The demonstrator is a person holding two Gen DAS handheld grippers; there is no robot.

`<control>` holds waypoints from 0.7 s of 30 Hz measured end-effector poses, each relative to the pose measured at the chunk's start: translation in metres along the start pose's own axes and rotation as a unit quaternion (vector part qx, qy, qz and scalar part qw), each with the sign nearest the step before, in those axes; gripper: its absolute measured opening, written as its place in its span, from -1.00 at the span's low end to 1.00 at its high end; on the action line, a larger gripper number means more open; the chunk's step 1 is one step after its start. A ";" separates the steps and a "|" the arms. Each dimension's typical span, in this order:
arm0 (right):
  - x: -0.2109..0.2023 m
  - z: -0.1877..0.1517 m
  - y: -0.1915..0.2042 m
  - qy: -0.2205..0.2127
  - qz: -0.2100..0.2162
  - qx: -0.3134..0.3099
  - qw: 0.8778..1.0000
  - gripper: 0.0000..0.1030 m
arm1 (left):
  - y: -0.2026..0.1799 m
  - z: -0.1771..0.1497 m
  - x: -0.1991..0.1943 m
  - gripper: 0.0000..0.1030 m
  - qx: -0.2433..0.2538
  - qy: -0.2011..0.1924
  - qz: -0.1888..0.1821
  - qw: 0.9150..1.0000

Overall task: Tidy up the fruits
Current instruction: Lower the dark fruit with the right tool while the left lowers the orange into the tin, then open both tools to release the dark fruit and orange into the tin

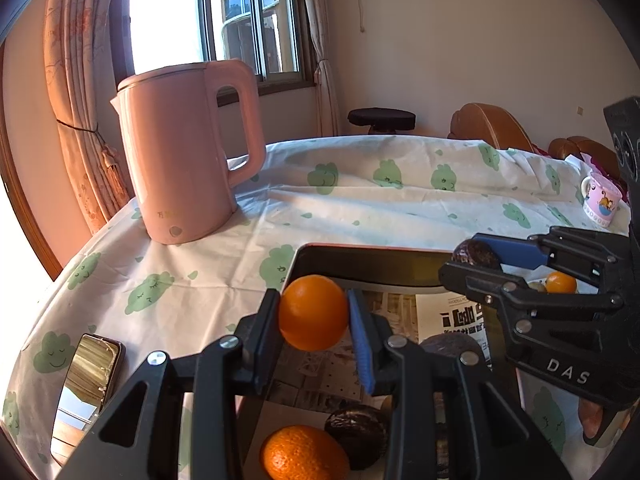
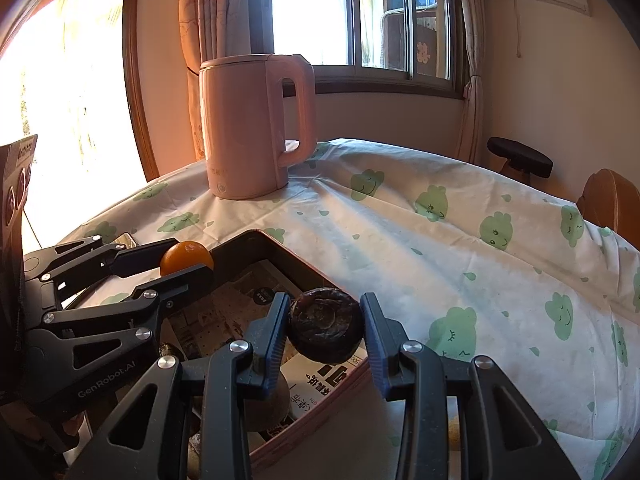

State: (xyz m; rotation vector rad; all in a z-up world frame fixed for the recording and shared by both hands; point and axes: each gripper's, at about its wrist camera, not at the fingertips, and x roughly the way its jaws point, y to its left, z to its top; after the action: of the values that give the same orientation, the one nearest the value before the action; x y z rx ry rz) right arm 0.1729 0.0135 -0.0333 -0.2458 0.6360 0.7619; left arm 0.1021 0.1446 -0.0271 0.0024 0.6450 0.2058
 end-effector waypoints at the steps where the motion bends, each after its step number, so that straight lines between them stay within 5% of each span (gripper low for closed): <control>1: 0.001 -0.001 0.000 0.002 0.000 0.000 1.000 -0.26 | 0.000 0.000 0.001 -0.30 0.000 0.002 -0.001 1.000; 21: 0.017 -0.004 0.001 0.025 -0.002 0.000 1.000 -0.25 | -0.002 0.001 0.009 -0.30 0.010 0.029 -0.007 1.000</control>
State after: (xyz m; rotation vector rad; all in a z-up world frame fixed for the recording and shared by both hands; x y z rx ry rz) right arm 0.1797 0.0219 -0.0471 -0.2662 0.6818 0.7539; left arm 0.1097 0.1440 -0.0319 0.0119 0.7044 0.1866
